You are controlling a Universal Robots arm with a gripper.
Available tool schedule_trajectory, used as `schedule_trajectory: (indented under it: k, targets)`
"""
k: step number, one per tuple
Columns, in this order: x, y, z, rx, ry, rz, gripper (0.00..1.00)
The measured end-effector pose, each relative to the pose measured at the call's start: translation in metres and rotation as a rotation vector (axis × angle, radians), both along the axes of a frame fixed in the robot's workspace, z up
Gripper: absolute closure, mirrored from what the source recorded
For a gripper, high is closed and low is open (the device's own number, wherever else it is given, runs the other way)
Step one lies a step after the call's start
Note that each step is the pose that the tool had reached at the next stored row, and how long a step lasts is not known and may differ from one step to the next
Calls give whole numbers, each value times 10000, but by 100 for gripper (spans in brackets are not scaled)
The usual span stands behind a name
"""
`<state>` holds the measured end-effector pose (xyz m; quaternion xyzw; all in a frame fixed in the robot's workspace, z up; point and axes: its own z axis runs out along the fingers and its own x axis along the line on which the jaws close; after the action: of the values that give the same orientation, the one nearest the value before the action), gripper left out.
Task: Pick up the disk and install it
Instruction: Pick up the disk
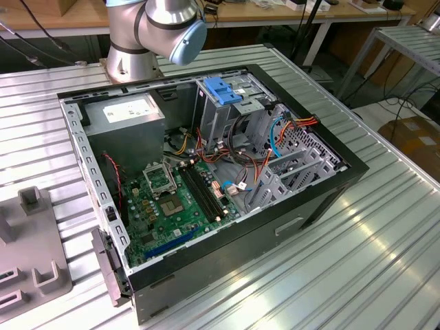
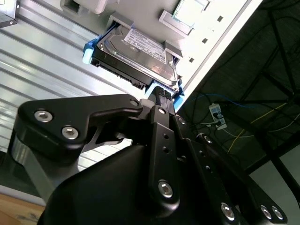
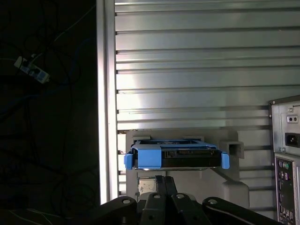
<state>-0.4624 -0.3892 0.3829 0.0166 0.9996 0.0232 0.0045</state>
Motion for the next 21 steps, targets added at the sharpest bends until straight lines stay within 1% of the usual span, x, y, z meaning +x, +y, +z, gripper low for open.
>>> schedule_trajectory:
  k: [8, 11, 13, 15, 16, 21]
  targets:
    - [-1, 0, 0, 0, 0, 26, 90]
    - [-2, 1, 0, 0, 0, 241, 90]
    - [-2, 0, 0, 0, 0, 724, 90]
    - [-2, 0, 0, 0, -1, 1372, 90]
    - [-2, 0, 0, 0, 0, 1628, 90]
    - [-2, 0, 0, 0, 0, 2548, 90]
